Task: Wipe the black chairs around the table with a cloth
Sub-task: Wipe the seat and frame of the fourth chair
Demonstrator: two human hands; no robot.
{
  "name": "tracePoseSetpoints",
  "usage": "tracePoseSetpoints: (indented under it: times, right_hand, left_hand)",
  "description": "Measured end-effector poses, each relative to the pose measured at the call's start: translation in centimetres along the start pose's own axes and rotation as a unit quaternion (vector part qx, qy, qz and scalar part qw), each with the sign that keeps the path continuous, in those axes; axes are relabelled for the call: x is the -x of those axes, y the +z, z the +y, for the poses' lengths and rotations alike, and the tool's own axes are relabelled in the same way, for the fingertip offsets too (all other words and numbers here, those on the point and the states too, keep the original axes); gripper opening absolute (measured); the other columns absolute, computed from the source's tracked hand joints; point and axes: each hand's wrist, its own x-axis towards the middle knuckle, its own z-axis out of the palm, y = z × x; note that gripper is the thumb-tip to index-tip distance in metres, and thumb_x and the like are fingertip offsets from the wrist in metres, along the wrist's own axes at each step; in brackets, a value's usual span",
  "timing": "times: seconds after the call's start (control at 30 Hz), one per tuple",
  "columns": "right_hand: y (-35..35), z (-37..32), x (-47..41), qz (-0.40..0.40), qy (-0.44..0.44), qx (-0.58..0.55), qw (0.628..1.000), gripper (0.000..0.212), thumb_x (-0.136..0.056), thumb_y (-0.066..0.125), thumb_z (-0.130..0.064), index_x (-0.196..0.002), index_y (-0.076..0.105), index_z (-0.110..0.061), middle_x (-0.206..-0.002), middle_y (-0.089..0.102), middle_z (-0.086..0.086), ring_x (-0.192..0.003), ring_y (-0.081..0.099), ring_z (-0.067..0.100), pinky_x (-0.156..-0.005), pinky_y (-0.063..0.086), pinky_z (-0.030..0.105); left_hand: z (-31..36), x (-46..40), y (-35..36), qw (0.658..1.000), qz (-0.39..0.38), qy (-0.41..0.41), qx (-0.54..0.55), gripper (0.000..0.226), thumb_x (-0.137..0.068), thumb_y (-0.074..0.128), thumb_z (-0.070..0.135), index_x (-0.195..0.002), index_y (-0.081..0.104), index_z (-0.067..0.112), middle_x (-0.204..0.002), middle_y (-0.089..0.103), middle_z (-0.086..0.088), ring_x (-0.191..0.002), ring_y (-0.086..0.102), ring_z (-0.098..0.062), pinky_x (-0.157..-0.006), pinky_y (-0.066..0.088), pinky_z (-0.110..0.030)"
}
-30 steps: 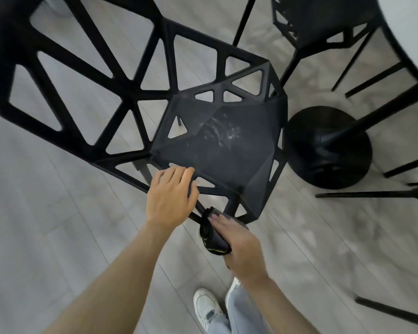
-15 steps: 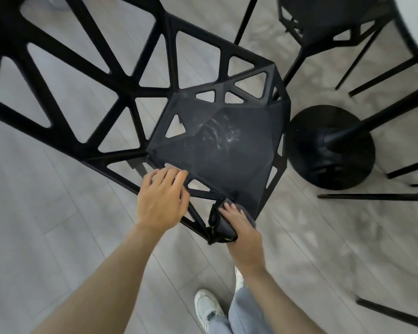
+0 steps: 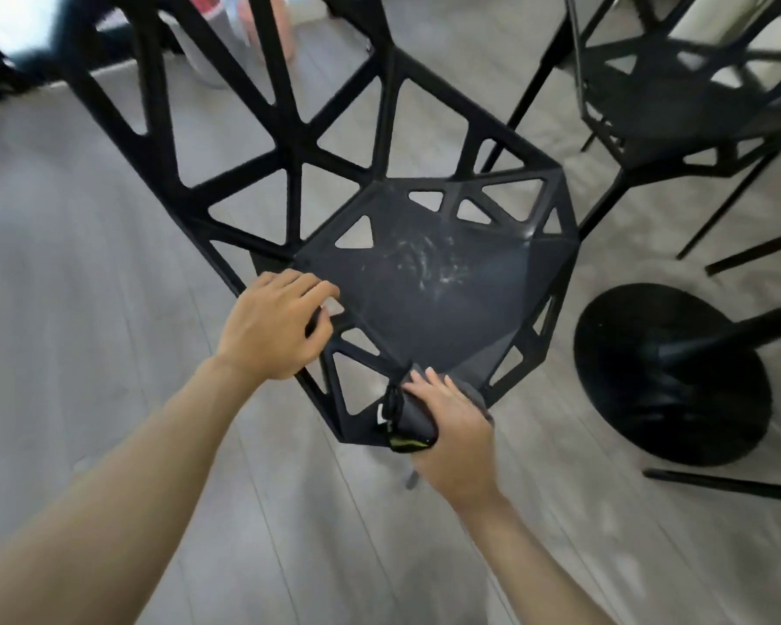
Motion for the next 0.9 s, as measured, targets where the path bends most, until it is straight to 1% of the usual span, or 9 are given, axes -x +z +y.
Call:
tracePoseSetpoints:
  times: [0.1, 0.2, 0.37, 0.43, 0.53, 0.6, 0.7, 0.73, 0.9]
  right_hand:
    - [1.9, 0.0, -0.9, -0.005, -0.115, -0.017, 0.993, 0.051, -0.069, 0.077, -0.022, -0.120, 0.074, -0.019, -0.133, 0.070, -0.007, -0.130, 0.060, 0.007, -0.115, 0.042, 0.027]
    - [2.9, 1.8, -3.8, 0.010, -0.211, 0.033, 0.977, 0.053, -0.067, 0.076, -0.019, -0.120, 0.076, -0.022, -0.127, 0.072, -0.009, -0.123, 0.065, 0.007, -0.104, 0.052, 0.031]
    - [6.1, 4.0, -4.7, 0.132, -0.258, -0.001, 0.957, 0.053, -0.068, 0.080, -0.005, -0.120, 0.077, -0.015, -0.127, 0.072, -0.005, -0.122, 0.066, 0.011, -0.102, 0.053, 0.037]
    - [6.0, 4.2, -4.3, 0.110, -0.302, -0.008, 0.947, 0.052, -0.070, 0.081, -0.005, -0.121, 0.076, -0.015, -0.132, 0.070, -0.005, -0.127, 0.063, 0.011, -0.105, 0.051, 0.040]
    - [3.0, 6.2, -5.0, -0.007, -0.383, 0.041, 0.923, 0.044, -0.080, 0.073, -0.010, -0.123, 0.074, -0.016, -0.138, 0.066, -0.004, -0.138, 0.054, 0.013, -0.117, 0.040, 0.042]
    - [0.2, 8.5, -6.0, 0.000, -0.340, 0.050, 0.939, 0.047, -0.077, 0.073, -0.005, -0.122, 0.073, -0.019, -0.135, 0.066, -0.006, -0.139, 0.053, 0.012, -0.122, 0.034, 0.046]
    - [-2.4, 11.0, -6.4, 0.082, -0.187, -0.011, 0.979, 0.075, -0.065, 0.076, 0.017, -0.125, 0.067, -0.027, -0.135, 0.064, -0.015, -0.141, 0.050, 0.009, -0.122, 0.034, 0.050]
    - [-2.0, 10.9, -6.0, 0.087, -0.172, -0.023, 0.981, 0.075, -0.065, 0.075, 0.017, -0.127, 0.067, -0.024, -0.137, 0.063, -0.014, -0.143, 0.048, 0.009, -0.122, 0.033, 0.051]
    - [3.4, 6.2, -2.3, 0.085, -0.262, -0.002, 0.961, 0.050, -0.078, 0.071, -0.021, -0.126, 0.072, -0.013, -0.144, 0.062, -0.004, -0.143, 0.048, 0.013, -0.122, 0.033, 0.049]
  left_hand:
    - [-3.1, -1.9, -0.2, 0.999, -0.018, 0.006, -0.038, 0.031, -0.097, 0.046, 0.032, -0.117, 0.068, 0.024, -0.109, 0.071, 0.007, -0.106, 0.064, -0.019, -0.086, 0.052, -0.038]
    - [-4.8, -3.4, -0.1, 0.996, -0.050, -0.003, -0.068, 0.029, -0.096, 0.051, 0.034, -0.120, 0.067, 0.029, -0.114, 0.069, 0.008, -0.114, 0.061, -0.019, -0.091, 0.051, -0.038]
    - [-4.2, -4.8, 3.1, 0.989, -0.009, -0.077, -0.123, 0.041, -0.097, 0.047, 0.048, -0.131, 0.060, 0.030, -0.121, 0.066, 0.003, -0.120, 0.058, -0.024, -0.093, 0.048, -0.042]
    - [-3.7, -4.7, 4.7, 0.976, 0.021, -0.121, -0.179, 0.042, -0.098, 0.048, 0.048, -0.132, 0.061, 0.028, -0.125, 0.066, -0.002, -0.121, 0.058, -0.028, -0.098, 0.044, -0.044]
    - [-3.6, -4.3, 5.7, 0.959, 0.047, -0.164, -0.226, 0.038, -0.098, 0.053, 0.045, -0.129, 0.065, 0.027, -0.124, 0.066, -0.004, -0.119, 0.060, -0.031, -0.102, 0.038, -0.044]
    - [-3.5, -4.2, 5.5, 0.956, 0.048, -0.168, -0.236, 0.034, -0.098, 0.054, 0.044, -0.124, 0.067, 0.027, -0.121, 0.067, -0.004, -0.116, 0.061, -0.030, -0.101, 0.038, -0.043]
    - [-2.8, -3.9, 4.8, 0.965, 0.057, -0.173, -0.188, 0.029, -0.097, 0.055, 0.038, -0.118, 0.071, 0.027, -0.116, 0.068, -0.003, -0.111, 0.062, -0.029, -0.101, 0.038, -0.042]
    - [-2.5, -3.7, 4.7, 0.967, 0.067, -0.174, -0.174, 0.028, -0.097, 0.055, 0.036, -0.117, 0.071, 0.027, -0.115, 0.068, -0.003, -0.110, 0.062, -0.029, -0.101, 0.038, -0.041]
    - [-2.0, -2.8, 5.2, 0.964, 0.101, -0.174, -0.171, 0.021, -0.098, 0.059, 0.025, -0.113, 0.073, 0.023, -0.111, 0.068, -0.002, -0.104, 0.060, -0.028, -0.107, 0.035, -0.038]
